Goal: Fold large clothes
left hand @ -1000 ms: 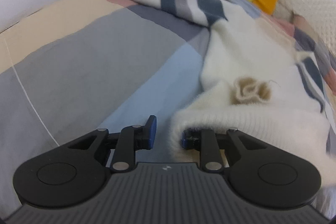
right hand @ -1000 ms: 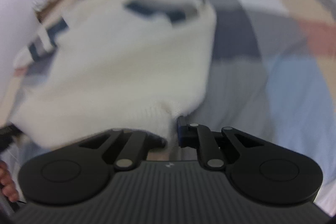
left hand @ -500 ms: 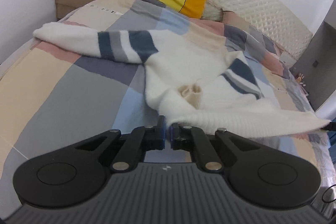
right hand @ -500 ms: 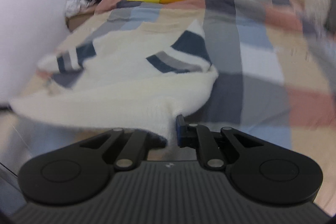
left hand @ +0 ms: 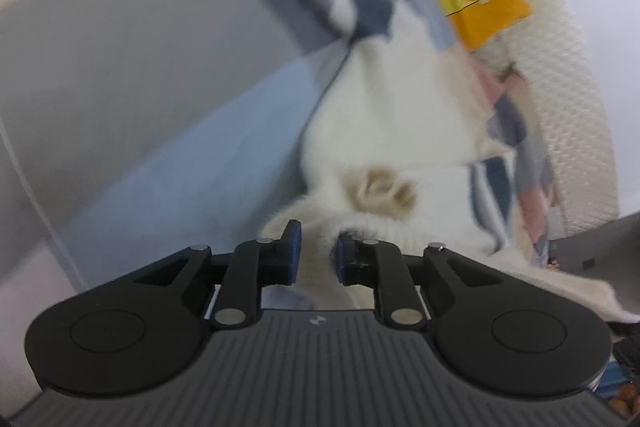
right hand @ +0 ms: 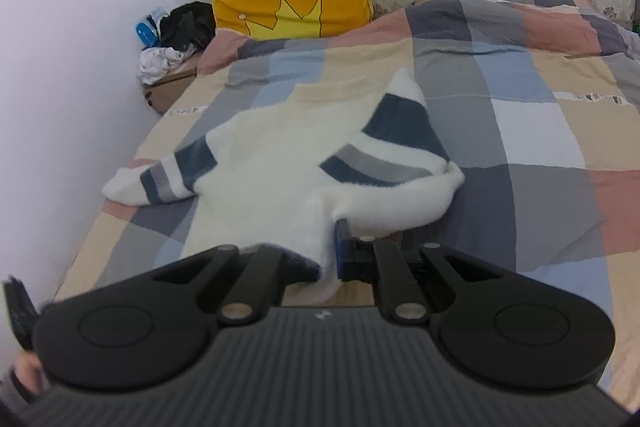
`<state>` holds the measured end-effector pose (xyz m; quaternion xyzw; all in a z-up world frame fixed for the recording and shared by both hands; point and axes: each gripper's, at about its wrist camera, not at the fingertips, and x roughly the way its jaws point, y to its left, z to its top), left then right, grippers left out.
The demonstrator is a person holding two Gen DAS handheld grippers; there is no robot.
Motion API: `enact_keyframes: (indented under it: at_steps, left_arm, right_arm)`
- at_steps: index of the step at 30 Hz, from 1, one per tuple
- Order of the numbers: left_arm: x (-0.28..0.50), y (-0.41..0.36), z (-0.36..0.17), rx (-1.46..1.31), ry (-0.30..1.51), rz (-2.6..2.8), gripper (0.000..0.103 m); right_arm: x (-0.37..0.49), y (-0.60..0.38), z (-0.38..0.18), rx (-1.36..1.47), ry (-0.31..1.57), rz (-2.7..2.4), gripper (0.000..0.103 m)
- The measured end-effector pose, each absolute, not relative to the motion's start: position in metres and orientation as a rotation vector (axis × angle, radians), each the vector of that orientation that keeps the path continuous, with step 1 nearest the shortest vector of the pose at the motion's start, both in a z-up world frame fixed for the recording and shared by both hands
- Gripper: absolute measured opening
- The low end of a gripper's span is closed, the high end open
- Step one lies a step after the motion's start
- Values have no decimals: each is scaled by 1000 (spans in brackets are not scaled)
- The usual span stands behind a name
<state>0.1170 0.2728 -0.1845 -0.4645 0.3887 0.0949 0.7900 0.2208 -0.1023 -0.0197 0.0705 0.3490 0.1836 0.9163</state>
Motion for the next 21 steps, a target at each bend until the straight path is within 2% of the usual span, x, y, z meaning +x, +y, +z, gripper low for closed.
enact_keyframes:
  at_steps: [5, 10, 14, 16, 17, 18, 21]
  left_arm:
    - [108, 244, -197, -970, 902, 233, 31]
    - [95, 212, -204, -877, 978, 265, 31]
    - [86, 217, -201, -893, 870, 324, 31]
    - [92, 218, -198, -858, 867, 298, 27]
    - [95, 217, -197, -823, 880, 288, 11]
    - [96, 216, -197, -790, 895, 277, 7]
    - [103, 217, -188, -688, 916, 237, 6]
  right_arm:
    - [220, -104, -24, 142, 699, 348, 9]
    - [219, -111, -27, 146, 669, 319, 9]
    - [215, -116, -33, 138, 678, 314, 9]
    - [211, -120, -35, 117, 680, 312, 9]
    - [209, -122, -36, 100, 682, 310, 9]
    - [207, -125, -38, 82, 686, 308, 9]
    - [201, -134, -40, 34, 697, 295, 9]
